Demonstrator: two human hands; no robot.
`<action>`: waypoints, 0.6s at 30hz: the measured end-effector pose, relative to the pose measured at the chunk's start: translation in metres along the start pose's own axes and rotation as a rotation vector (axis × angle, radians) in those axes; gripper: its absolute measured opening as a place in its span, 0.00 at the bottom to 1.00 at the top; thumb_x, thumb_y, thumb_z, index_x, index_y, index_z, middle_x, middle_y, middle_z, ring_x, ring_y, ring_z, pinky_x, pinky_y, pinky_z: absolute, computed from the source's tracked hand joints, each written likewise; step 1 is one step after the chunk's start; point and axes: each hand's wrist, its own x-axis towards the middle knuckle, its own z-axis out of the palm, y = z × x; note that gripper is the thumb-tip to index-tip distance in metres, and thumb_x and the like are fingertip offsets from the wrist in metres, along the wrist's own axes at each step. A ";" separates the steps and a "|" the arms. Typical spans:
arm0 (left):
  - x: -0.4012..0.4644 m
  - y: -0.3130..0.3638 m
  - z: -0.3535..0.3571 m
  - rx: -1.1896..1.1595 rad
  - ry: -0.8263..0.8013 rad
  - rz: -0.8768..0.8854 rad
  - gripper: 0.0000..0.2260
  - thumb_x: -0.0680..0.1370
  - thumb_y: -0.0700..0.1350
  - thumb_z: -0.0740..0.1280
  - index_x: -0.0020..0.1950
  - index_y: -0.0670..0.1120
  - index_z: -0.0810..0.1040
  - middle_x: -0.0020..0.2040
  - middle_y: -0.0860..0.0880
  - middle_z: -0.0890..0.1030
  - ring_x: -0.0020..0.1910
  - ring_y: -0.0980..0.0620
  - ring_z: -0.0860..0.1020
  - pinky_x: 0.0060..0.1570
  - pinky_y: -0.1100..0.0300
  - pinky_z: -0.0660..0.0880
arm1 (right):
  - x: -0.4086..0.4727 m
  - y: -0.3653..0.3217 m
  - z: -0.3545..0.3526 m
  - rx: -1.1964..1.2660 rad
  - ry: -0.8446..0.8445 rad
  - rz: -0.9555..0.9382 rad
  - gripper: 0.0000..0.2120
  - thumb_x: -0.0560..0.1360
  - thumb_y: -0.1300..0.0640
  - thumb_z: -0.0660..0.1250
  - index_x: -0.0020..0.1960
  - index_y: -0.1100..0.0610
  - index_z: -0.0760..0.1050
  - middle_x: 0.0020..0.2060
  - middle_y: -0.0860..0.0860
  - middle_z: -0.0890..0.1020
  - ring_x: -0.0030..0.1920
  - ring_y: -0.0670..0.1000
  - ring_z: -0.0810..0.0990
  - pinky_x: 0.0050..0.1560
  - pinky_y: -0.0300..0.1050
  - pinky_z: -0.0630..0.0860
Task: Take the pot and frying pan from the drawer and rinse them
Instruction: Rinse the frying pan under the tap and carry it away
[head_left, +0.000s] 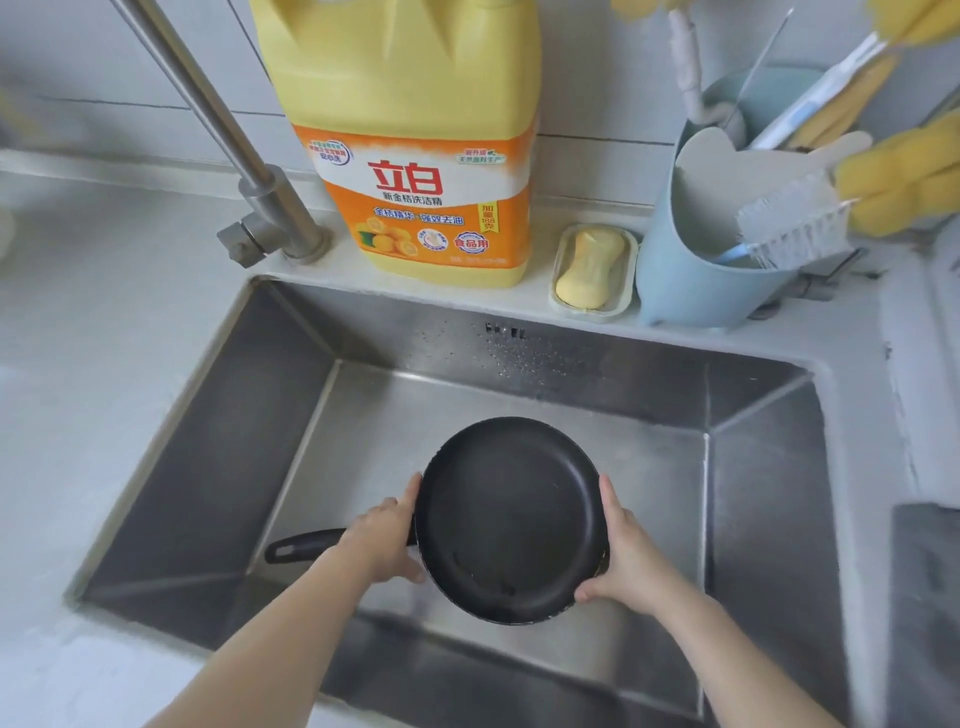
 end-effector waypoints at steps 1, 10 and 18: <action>0.001 -0.002 0.002 0.002 0.005 0.002 0.59 0.64 0.54 0.79 0.78 0.56 0.36 0.55 0.47 0.73 0.56 0.44 0.75 0.59 0.51 0.73 | 0.000 0.000 0.001 0.016 -0.003 0.008 0.71 0.59 0.53 0.83 0.74 0.40 0.25 0.68 0.47 0.61 0.66 0.49 0.67 0.68 0.45 0.68; -0.041 -0.010 -0.046 -0.066 0.049 0.122 0.60 0.57 0.65 0.74 0.71 0.70 0.29 0.57 0.53 0.79 0.56 0.48 0.77 0.58 0.51 0.73 | -0.039 -0.033 -0.023 0.123 -0.022 0.003 0.72 0.52 0.47 0.81 0.74 0.36 0.27 0.64 0.44 0.62 0.62 0.47 0.71 0.63 0.48 0.75; -0.127 0.003 -0.100 -0.146 0.248 0.221 0.56 0.60 0.58 0.76 0.72 0.73 0.37 0.46 0.56 0.81 0.47 0.55 0.79 0.54 0.56 0.75 | -0.103 -0.090 -0.061 0.192 0.012 -0.107 0.69 0.58 0.55 0.81 0.72 0.31 0.29 0.54 0.42 0.78 0.46 0.45 0.81 0.51 0.39 0.78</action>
